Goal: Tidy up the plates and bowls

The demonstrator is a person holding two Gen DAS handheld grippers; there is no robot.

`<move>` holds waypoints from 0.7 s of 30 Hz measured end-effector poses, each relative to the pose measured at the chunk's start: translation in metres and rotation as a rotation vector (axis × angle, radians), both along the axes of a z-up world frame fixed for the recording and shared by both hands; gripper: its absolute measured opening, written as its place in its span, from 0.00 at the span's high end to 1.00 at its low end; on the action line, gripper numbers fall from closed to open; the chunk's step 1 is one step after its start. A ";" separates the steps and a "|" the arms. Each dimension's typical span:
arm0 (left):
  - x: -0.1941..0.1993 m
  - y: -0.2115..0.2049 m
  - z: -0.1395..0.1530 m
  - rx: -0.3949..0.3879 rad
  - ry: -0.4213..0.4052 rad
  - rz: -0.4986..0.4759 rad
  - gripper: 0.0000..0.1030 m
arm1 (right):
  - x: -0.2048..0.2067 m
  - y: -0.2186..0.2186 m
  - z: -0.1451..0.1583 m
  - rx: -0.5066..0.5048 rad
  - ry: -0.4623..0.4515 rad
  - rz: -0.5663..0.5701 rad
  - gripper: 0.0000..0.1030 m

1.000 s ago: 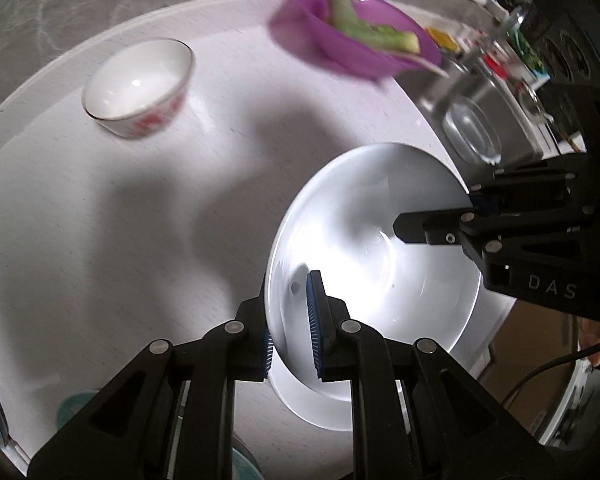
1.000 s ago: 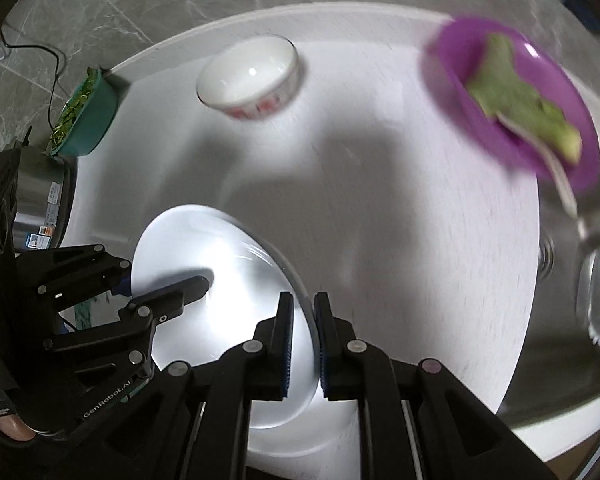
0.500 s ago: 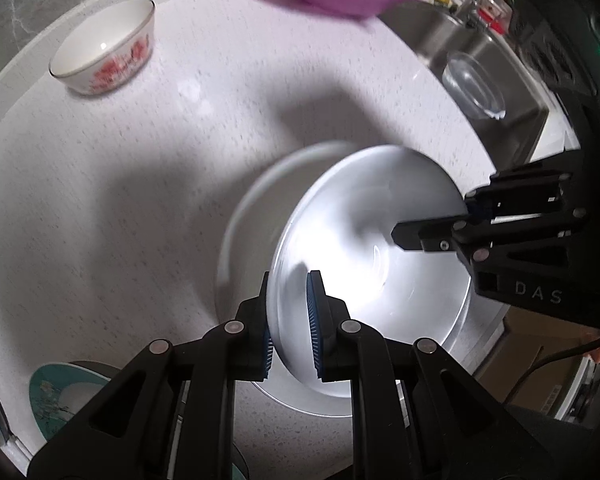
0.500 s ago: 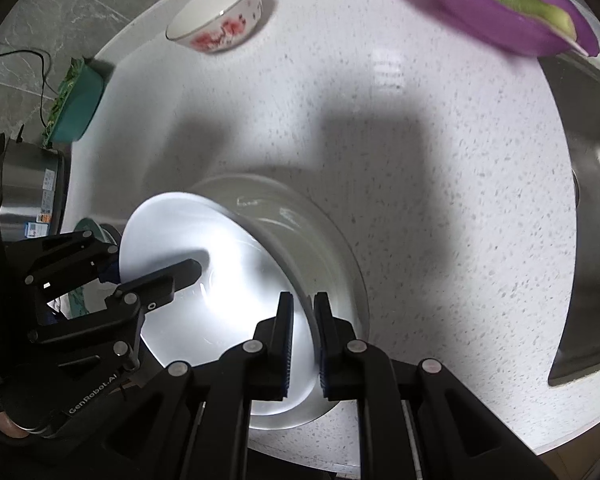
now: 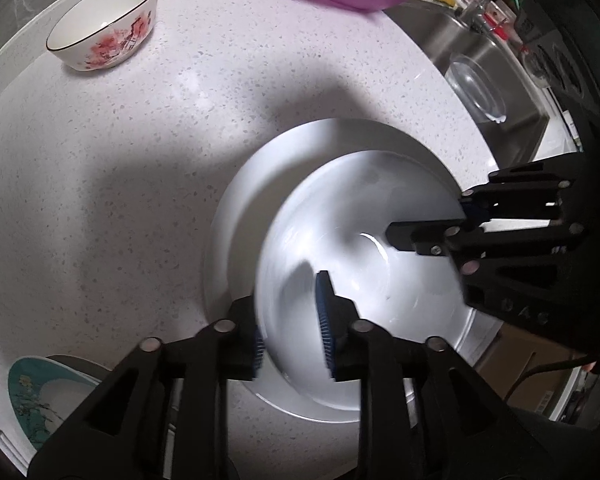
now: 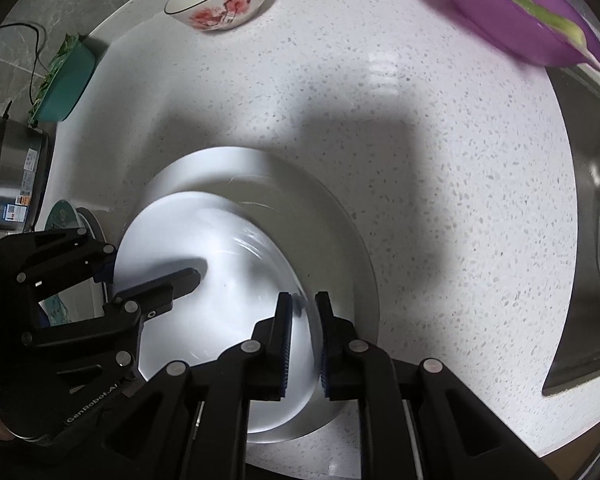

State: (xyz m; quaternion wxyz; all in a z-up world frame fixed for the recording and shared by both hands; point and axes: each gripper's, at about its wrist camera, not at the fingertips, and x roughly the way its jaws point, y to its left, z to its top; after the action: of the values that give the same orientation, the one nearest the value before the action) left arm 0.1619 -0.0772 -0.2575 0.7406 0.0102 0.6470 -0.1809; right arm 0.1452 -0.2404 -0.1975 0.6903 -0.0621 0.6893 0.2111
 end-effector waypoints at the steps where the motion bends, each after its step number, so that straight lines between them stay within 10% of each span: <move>1: -0.001 -0.001 0.002 -0.008 -0.001 -0.002 0.69 | -0.002 0.002 0.000 -0.001 -0.005 0.005 0.83; 9: -0.006 -0.007 0.012 -0.017 -0.033 -0.012 0.54 | -0.016 0.006 0.003 0.003 -0.030 0.016 0.79; 12: -0.006 -0.011 0.024 -0.008 -0.080 -0.022 0.29 | -0.015 0.005 0.011 0.012 -0.048 0.014 0.74; 21: 0.001 -0.005 0.038 -0.036 -0.074 0.008 0.26 | -0.007 0.004 0.027 0.013 -0.061 0.049 0.62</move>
State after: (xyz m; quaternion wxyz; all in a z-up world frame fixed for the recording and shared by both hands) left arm 0.1634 -0.0819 -0.2194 0.7650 0.0012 0.6157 -0.1890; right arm 0.1380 -0.2367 -0.1703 0.7059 -0.0810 0.6649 0.2305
